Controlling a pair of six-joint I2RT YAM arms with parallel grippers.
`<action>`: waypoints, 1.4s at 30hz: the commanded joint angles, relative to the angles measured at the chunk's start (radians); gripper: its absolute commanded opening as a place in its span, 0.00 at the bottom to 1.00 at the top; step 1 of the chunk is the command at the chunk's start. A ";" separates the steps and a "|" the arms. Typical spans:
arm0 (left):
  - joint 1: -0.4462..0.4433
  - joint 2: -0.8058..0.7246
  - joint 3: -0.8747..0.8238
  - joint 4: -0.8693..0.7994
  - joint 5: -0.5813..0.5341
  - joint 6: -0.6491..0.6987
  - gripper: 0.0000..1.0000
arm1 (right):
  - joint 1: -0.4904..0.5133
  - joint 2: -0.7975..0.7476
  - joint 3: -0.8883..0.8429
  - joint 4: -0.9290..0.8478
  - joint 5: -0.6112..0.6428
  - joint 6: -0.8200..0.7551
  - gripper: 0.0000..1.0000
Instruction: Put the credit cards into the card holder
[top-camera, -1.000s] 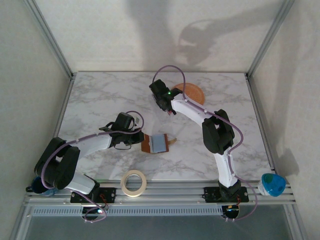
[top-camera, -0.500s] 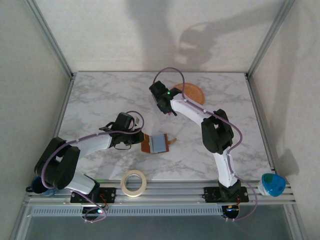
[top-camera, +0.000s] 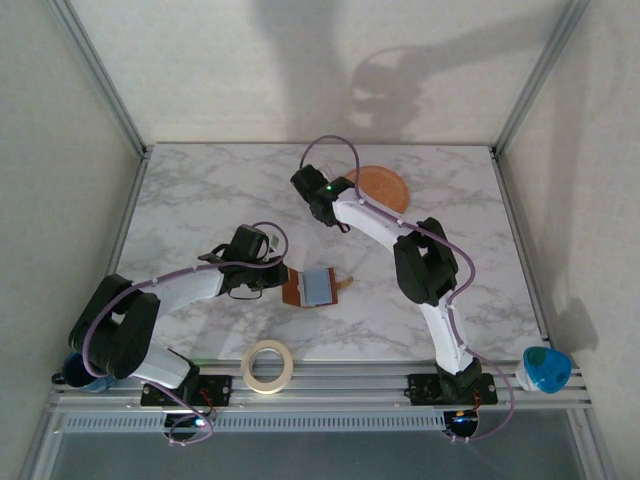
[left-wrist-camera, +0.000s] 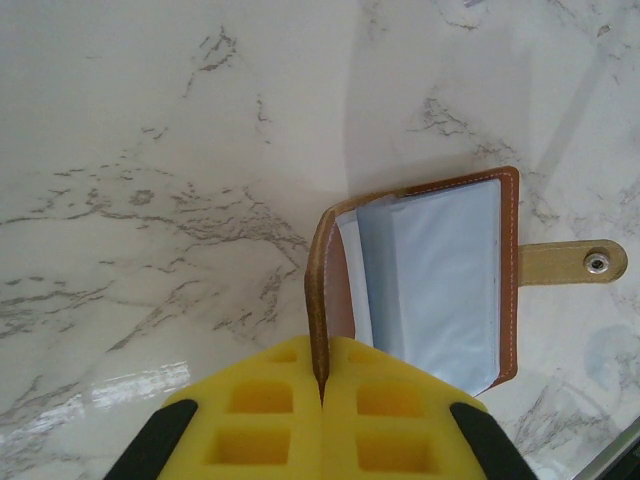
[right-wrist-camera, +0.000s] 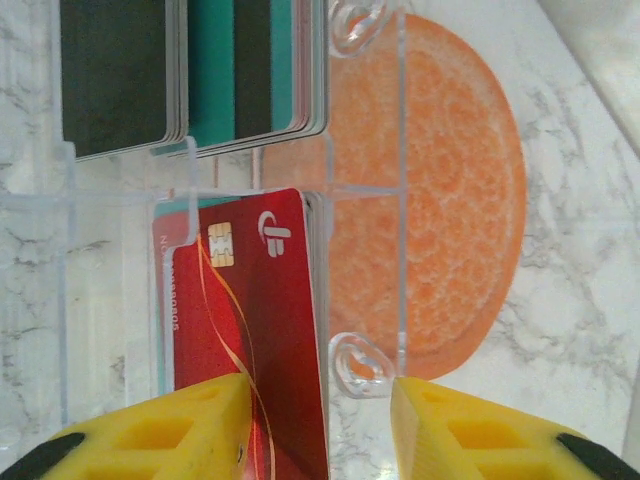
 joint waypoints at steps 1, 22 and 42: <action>0.002 -0.004 -0.011 -0.021 0.014 0.016 0.00 | 0.005 0.018 0.029 -0.015 0.072 -0.020 0.40; -0.004 0.040 0.006 -0.024 0.012 0.031 0.00 | 0.038 -0.004 0.025 -0.031 0.045 -0.014 0.13; -0.004 0.039 0.046 -0.045 0.016 0.048 0.00 | 0.034 -0.063 0.063 -0.129 -0.179 0.087 0.00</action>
